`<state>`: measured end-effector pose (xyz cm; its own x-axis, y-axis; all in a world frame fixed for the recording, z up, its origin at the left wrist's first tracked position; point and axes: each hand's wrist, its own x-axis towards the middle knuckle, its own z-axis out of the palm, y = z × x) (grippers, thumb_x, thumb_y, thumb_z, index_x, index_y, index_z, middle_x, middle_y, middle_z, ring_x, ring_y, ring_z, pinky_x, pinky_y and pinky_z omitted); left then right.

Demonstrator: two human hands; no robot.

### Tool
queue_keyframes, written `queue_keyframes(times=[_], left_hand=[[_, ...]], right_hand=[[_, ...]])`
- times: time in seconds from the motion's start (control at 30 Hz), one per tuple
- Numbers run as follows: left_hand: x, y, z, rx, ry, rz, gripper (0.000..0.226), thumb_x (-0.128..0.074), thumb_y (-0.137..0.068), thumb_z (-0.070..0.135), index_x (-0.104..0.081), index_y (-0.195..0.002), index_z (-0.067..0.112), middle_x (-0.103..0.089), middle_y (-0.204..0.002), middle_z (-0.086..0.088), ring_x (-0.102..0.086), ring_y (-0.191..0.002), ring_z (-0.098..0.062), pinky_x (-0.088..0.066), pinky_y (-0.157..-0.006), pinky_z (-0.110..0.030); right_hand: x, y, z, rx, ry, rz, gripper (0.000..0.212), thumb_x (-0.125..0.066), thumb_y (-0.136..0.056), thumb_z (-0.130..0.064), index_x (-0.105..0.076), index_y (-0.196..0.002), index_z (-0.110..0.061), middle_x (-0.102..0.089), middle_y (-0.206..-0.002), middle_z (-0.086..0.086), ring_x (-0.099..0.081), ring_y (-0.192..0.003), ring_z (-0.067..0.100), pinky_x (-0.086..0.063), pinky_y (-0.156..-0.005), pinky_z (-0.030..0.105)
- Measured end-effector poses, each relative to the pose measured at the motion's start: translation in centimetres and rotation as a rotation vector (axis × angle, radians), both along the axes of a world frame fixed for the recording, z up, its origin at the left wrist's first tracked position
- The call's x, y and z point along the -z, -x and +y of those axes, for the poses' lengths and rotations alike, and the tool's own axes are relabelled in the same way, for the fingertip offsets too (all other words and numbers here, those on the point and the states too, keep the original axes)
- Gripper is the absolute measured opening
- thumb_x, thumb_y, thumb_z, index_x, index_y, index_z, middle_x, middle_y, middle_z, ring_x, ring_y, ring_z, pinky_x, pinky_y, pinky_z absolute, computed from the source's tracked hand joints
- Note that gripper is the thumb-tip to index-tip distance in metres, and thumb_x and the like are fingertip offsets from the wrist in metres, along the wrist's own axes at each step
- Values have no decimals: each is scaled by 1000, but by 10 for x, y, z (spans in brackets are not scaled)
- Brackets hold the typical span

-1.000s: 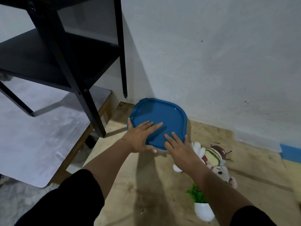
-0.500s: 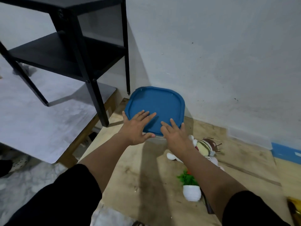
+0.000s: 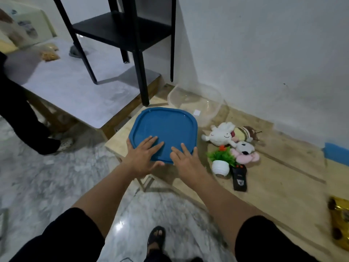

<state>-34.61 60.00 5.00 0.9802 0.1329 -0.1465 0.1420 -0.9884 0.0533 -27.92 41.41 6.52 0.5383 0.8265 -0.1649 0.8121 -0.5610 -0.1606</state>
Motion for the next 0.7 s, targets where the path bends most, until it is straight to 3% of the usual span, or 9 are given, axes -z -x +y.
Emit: queue_keyframes(times=[0.2, 0.5, 0.63, 0.7], left_hand=[[25, 29, 8, 40, 27, 154, 75, -27, -84, 72, -14, -148, 35, -8, -158, 8, -3, -145, -10, 3, -107, -71], [42, -10, 25, 171, 75, 311, 76, -37, -87, 65, -8, -149, 33, -2, -159, 7, 1, -145, -12, 2, -108, -68], [37, -30, 34, 190, 96, 269, 66, -42, -86, 65, -30, -143, 33, -29, -150, 6, -24, -138, -16, -8, -109, -65], [28, -50, 32, 208, 83, 203, 59, -39, -88, 63, -38, -139, 32, -42, -142, 6, -33, -133, -18, -13, -109, -62]], right_hand=[[36, 37, 8, 36, 65, 47, 37, -34, -98, -11, -29, -135, -12, -18, -156, 3, -9, -144, 32, -18, -108, 61], [68, 27, 29, 209, 188, 63, 38, -36, -99, -18, -26, -136, -14, -18, -156, -1, -8, -145, 27, -25, -107, 55], [63, 17, 32, 216, 148, 92, 46, -38, -98, -37, -32, -137, -15, -34, -149, 0, -25, -139, 23, -35, -102, 47], [52, 8, 24, 180, 61, -32, 44, -42, -95, -42, -41, -130, -15, -41, -144, 2, -41, -128, 23, -39, -95, 45]])
